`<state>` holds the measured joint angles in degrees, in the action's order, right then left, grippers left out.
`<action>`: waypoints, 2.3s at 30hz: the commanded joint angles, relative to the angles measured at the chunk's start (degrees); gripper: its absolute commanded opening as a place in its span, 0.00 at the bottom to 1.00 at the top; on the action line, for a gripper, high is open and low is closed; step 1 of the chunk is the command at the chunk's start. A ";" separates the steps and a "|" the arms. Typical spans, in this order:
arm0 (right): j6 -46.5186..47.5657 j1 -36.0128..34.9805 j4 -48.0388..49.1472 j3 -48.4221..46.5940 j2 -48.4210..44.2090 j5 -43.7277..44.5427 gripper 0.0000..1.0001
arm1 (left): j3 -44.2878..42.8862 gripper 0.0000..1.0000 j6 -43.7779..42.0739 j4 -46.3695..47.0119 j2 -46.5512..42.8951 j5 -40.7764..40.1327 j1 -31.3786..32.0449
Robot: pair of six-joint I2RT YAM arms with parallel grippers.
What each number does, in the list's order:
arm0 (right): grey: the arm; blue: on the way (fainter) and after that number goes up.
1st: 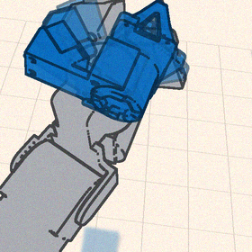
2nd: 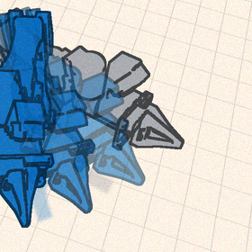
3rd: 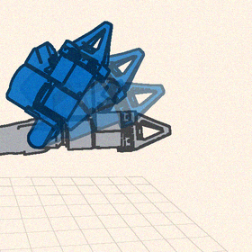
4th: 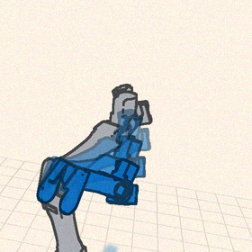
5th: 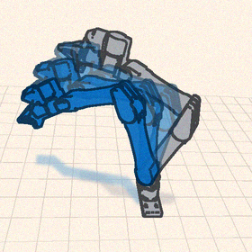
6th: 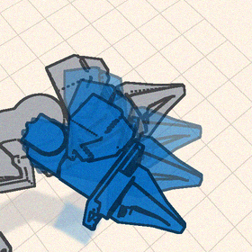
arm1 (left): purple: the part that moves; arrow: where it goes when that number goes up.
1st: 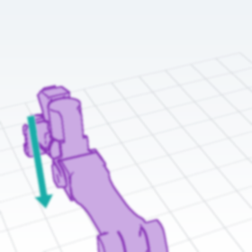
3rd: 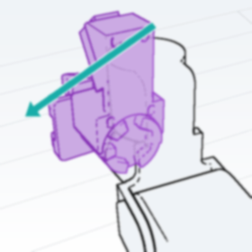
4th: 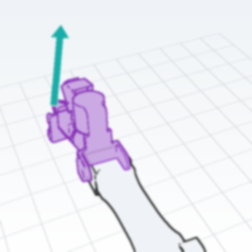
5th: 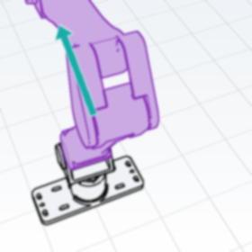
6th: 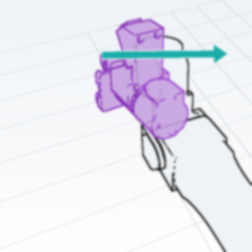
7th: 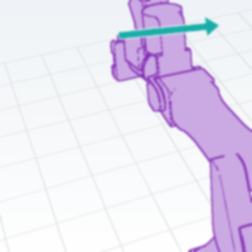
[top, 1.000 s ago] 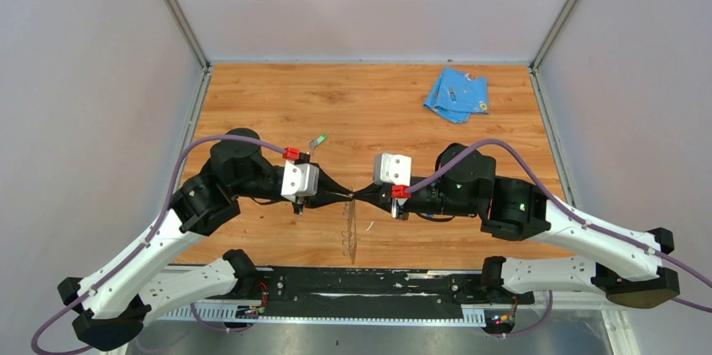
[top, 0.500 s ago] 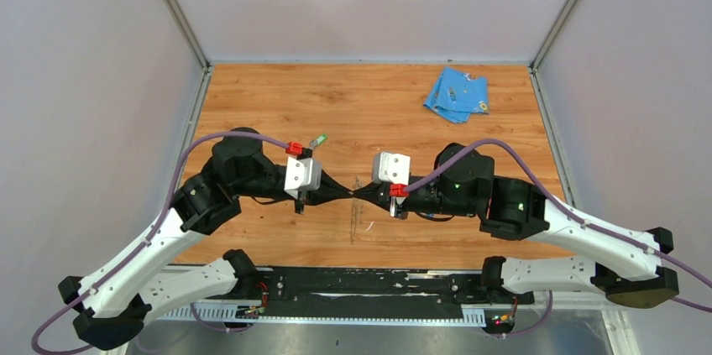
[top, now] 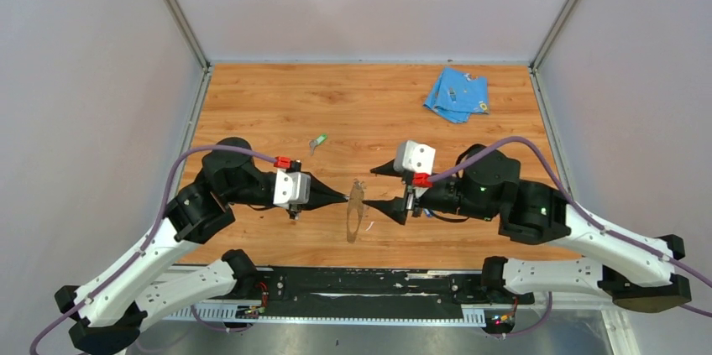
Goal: Put the keys on the keyring
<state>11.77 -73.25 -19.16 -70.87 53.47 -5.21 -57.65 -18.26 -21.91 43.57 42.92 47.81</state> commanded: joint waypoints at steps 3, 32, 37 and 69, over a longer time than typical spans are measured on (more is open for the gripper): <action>-7.52 1.07 -6.02 0.26 -5.27 17.79 0.61 | 0.88 0.00 -7.59 0.66 -1.98 3.53 0.31; -28.45 32.03 -1.25 32.07 17.28 10.80 0.51 | 1.08 0.00 -16.56 -7.29 -2.98 4.47 0.35; -26.56 32.10 1.31 31.71 21.39 13.34 0.45 | 0.89 0.00 -15.57 -6.77 -2.72 4.46 0.33; -30.36 31.71 9.11 31.63 23.57 7.56 0.01 | -0.27 0.00 -13.62 -5.46 -1.84 2.89 0.33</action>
<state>-19.38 -41.93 -12.32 -38.02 78.41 7.22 -56.25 -32.53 -28.97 41.74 46.04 47.81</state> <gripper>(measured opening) 0.012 0.006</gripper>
